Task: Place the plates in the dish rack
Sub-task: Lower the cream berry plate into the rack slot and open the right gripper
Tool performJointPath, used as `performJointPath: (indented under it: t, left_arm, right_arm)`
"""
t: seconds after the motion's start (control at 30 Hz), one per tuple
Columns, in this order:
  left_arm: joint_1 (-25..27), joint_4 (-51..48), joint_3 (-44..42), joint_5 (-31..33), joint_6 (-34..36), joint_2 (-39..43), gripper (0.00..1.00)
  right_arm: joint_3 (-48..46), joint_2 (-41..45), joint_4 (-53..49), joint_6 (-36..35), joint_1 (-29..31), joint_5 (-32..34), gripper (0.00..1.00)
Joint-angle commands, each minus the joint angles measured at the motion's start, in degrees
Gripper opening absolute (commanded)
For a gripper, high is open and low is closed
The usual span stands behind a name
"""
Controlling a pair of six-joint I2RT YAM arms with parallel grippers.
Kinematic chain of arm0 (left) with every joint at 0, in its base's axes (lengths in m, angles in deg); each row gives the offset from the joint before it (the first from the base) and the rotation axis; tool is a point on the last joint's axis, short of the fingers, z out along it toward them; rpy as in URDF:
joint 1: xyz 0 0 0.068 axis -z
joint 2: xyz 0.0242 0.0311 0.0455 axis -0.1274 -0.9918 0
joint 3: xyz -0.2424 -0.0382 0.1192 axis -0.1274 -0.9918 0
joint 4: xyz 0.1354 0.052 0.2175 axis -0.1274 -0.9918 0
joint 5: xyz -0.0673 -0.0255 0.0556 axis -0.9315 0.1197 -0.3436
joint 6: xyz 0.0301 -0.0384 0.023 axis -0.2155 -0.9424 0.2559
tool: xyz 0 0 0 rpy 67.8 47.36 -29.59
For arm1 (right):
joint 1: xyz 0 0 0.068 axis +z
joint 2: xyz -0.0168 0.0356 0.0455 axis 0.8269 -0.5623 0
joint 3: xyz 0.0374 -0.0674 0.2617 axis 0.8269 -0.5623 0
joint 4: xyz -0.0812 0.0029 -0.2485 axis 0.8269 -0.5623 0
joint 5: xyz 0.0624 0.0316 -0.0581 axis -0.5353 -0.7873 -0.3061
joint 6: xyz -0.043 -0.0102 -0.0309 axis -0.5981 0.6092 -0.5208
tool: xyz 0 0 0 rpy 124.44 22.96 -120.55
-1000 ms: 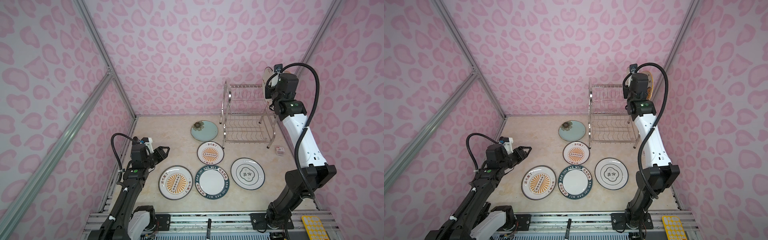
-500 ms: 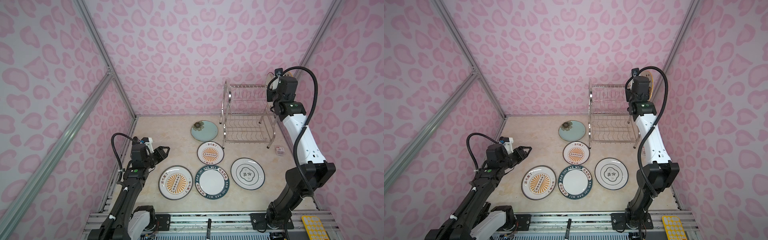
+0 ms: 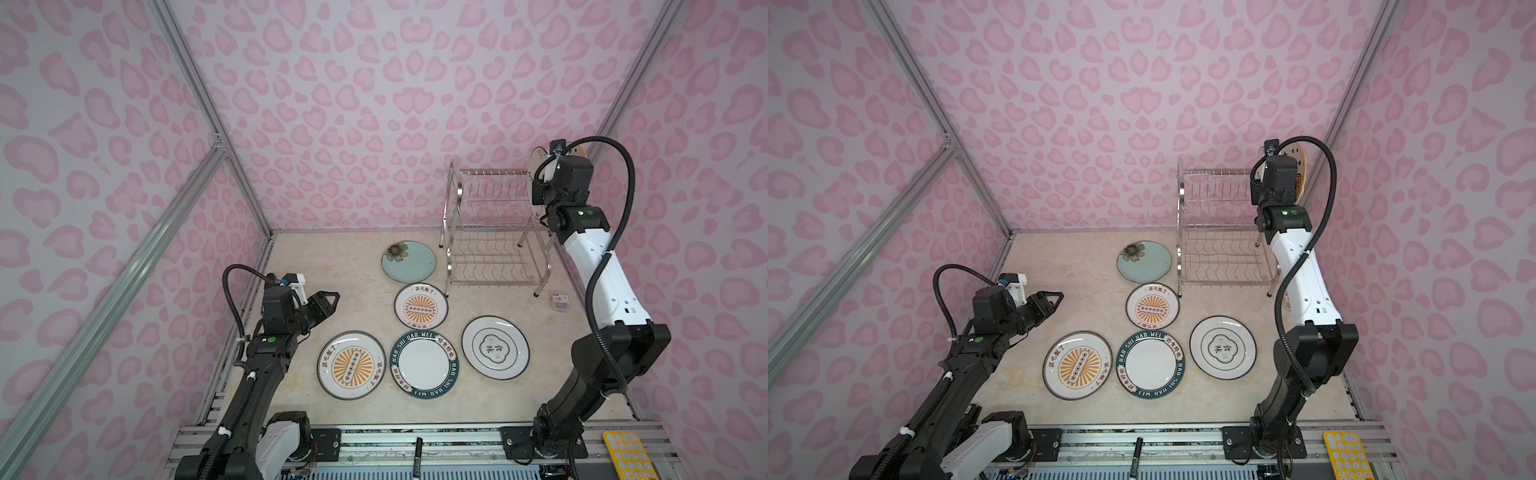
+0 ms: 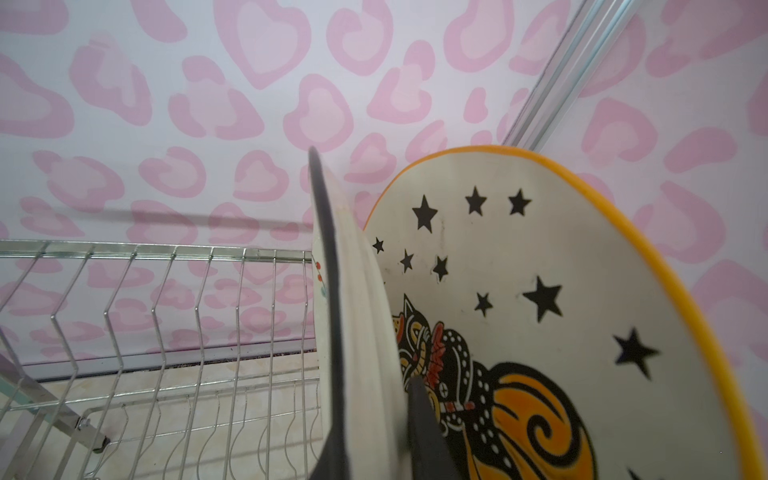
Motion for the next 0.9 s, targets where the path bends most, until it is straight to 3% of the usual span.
performJointPath:
  t: [0.0, 0.87]
  left_arm:
    - [-0.1, 1.2, 0.7, -0.6, 0.8, -0.1, 0.57]
    - [-0.1, 0.3, 1.1, -0.5, 0.7, 0.9, 0.57]
  right_arm:
    - [-0.3, 0.1, 3.5, 3.0, -0.7, -3.0, 0.0]
    - [1.7, 0.1, -2.8, 2.9, -2.2, -6.2, 0.0]
